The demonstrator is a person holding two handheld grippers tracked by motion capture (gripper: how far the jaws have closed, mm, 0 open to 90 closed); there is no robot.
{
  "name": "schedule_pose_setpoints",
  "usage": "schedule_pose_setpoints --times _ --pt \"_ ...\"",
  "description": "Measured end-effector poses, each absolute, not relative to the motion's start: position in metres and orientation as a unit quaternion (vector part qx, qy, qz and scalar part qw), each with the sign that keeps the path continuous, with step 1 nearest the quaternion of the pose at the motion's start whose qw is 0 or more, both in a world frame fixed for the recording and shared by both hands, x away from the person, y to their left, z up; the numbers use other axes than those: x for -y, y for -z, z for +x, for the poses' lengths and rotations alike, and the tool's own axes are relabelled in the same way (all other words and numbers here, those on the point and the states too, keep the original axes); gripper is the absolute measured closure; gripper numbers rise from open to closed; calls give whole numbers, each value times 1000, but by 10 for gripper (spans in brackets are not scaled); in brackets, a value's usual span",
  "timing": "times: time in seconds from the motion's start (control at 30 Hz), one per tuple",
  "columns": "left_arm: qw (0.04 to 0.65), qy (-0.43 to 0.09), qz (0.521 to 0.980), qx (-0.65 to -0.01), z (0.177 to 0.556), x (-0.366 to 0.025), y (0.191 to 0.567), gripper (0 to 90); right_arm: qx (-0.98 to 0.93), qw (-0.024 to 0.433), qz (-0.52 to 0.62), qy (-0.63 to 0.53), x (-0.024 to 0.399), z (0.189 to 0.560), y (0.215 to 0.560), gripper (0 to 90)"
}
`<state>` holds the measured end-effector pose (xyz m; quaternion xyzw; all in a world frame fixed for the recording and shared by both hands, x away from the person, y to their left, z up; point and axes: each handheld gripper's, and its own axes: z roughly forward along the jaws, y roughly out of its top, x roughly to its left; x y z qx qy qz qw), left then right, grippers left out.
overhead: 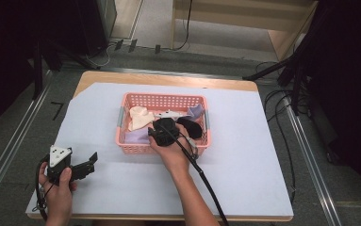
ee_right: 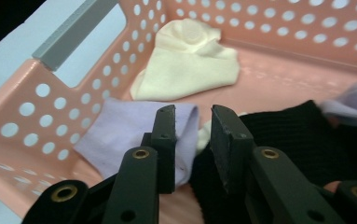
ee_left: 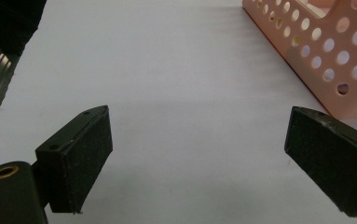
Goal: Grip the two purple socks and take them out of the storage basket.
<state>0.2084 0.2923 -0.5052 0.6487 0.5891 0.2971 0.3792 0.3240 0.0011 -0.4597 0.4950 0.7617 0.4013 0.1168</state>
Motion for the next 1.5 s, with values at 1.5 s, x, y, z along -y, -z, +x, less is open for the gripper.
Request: schedule_pose_setpoints --times 1.5 --pt "377 -299 646 -593 208 -292 505 136 -743 63 469 -474 2 325 445 900"
